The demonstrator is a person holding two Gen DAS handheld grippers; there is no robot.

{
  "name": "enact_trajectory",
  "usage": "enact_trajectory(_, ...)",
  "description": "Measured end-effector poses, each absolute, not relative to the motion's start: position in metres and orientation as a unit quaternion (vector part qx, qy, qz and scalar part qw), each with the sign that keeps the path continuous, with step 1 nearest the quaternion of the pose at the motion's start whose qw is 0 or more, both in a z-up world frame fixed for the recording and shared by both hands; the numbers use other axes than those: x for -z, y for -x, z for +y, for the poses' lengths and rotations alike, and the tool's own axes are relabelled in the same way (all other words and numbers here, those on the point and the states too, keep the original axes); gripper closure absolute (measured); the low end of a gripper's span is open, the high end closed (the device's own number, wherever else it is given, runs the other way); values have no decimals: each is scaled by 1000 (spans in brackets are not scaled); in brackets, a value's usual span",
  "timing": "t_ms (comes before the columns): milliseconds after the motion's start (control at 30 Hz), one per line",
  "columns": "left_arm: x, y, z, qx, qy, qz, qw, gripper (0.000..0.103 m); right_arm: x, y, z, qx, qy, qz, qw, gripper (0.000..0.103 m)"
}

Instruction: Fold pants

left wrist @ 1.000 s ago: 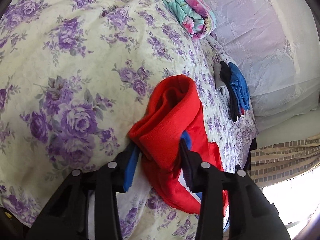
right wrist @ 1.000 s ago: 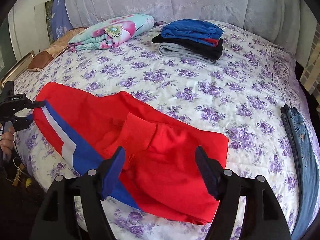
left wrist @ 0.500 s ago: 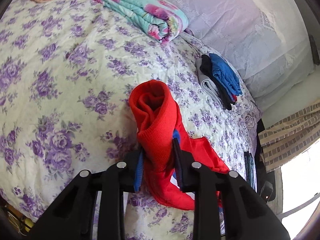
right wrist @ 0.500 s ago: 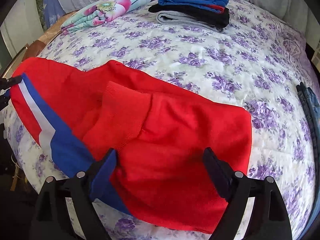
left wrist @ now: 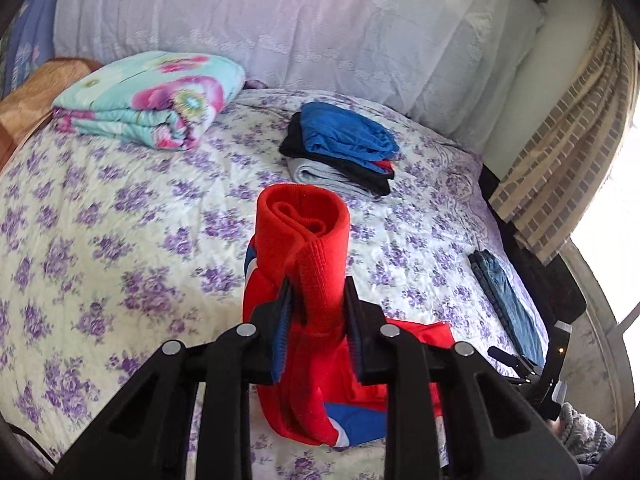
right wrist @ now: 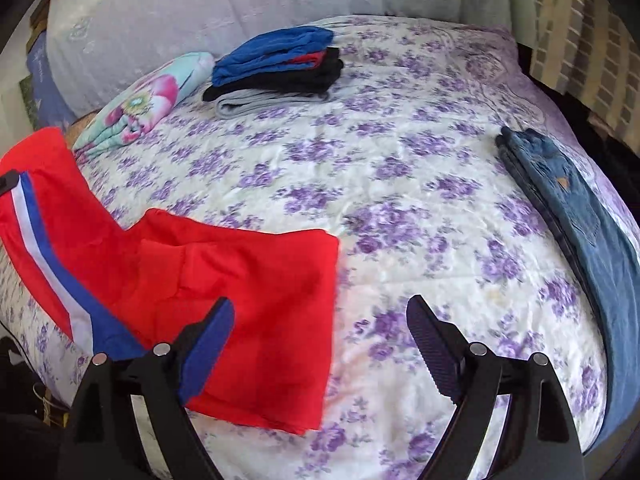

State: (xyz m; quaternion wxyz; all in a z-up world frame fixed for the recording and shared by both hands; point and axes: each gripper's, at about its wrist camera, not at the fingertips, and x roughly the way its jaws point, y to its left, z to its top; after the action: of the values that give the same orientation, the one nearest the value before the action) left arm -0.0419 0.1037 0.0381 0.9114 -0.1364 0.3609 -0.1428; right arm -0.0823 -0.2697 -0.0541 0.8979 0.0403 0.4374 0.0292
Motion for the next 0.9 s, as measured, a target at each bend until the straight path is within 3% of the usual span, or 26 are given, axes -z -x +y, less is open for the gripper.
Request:
enact_trajectory(467,-10,35,-87,292,-15,376,879,81,56,127,-368,63,-77,429,898,15)
enact_trajectory(900,35,54,-154,327,-77,415,846,81,61,130,-397,54,-65,435,896,15)
